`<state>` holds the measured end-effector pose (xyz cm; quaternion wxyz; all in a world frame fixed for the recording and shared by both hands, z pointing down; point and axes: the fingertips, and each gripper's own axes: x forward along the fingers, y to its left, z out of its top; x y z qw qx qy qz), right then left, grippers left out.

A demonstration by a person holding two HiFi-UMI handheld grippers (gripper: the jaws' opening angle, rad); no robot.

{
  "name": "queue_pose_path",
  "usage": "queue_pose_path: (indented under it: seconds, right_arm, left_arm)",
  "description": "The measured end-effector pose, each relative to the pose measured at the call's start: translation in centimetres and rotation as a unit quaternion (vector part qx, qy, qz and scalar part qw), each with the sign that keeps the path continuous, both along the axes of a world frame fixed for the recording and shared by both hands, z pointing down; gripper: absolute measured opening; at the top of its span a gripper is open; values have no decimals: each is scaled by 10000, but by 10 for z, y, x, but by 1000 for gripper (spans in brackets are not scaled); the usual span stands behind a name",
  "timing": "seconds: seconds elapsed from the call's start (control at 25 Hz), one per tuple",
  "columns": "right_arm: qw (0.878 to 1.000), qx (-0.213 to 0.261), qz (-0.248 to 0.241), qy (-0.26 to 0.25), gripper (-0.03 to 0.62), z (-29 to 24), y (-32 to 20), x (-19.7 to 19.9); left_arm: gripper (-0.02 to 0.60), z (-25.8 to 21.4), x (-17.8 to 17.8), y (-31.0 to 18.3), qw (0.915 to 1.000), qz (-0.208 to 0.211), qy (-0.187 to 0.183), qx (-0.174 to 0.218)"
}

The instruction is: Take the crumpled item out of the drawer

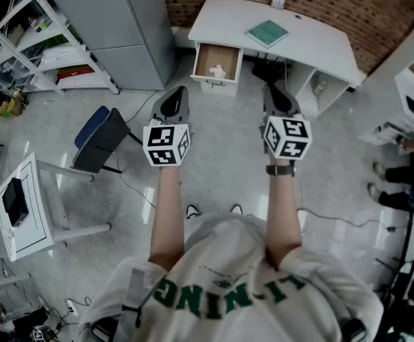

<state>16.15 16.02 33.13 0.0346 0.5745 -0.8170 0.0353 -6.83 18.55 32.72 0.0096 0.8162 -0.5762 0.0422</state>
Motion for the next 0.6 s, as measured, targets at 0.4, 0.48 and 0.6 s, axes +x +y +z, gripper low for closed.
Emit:
queue_pose_path:
  seconds: [0.4,0.48,0.6]
  right_arm:
    - [9999,-91,-55,-125,6,1,3,38]
    - [9996,-190,-39,-215,6,4,3,45]
    - [9990,-326,-30,-316,6,11,1,58]
  left_arm:
    - [-8,-2,55,3,10000,61,8,32]
    - [-8,-4,66,2,10000,66,-1,68]
    - [-8,-4,78,6,10000,34,-34,76]
